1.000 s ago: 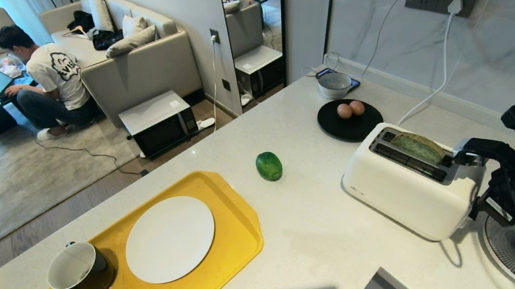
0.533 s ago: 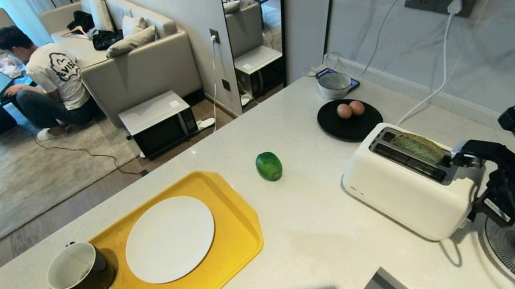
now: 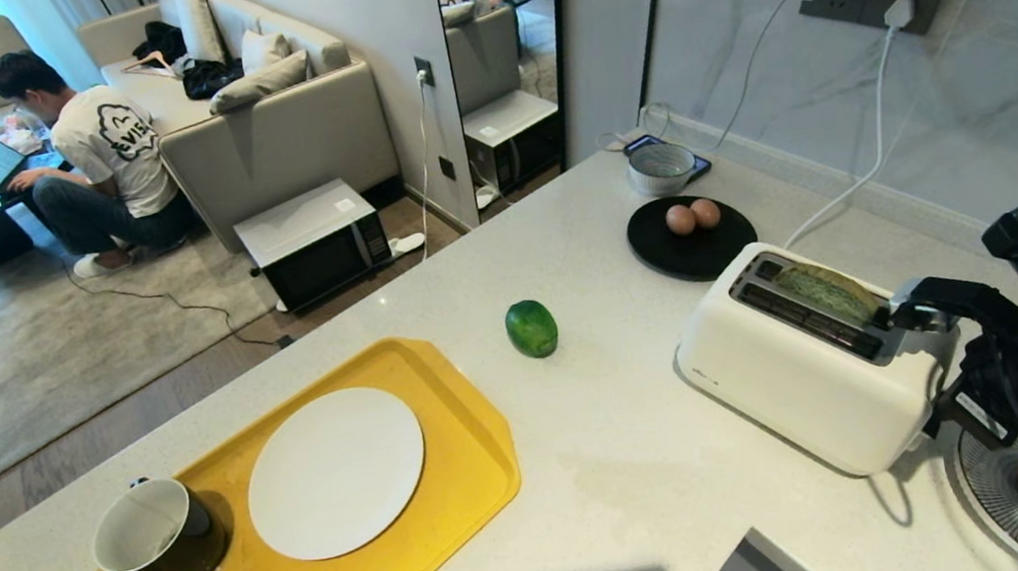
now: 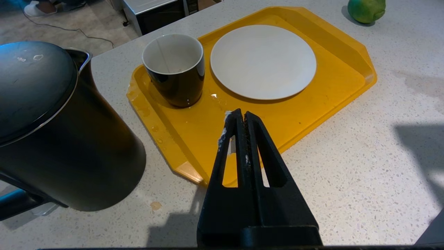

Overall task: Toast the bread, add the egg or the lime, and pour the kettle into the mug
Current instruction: Use a bread toaster

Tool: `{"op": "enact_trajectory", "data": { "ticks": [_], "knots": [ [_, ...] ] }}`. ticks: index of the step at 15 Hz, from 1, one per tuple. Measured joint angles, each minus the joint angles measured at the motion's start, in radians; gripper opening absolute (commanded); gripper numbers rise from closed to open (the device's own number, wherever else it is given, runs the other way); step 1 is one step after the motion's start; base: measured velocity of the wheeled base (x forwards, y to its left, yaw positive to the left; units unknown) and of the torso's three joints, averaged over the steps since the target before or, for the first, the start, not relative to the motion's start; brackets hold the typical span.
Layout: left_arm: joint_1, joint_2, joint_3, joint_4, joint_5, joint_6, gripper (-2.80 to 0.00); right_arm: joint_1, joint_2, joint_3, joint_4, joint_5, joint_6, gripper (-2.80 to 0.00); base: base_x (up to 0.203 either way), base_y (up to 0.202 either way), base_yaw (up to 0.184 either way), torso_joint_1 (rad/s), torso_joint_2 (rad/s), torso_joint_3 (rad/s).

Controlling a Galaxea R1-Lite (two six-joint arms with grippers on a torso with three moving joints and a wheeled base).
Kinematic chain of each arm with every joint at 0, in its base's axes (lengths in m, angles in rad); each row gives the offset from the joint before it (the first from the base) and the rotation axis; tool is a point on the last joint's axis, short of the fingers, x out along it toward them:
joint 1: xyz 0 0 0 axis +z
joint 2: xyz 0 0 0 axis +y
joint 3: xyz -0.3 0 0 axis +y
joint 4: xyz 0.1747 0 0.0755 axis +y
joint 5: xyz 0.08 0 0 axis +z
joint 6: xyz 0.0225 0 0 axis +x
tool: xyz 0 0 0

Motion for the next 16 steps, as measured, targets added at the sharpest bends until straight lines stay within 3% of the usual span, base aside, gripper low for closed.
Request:
{"op": "enact_trajectory", "data": {
  "ticks": [16],
  "knots": [
    [0.0,0.0,0.0,0.0,0.0,0.0,-2.8,0.0,-0.005,-0.021,0.002,-0.002,0.0,-2.8,0.0,0.0,0.0,0.0,0.0,0.0]
  ]
}}
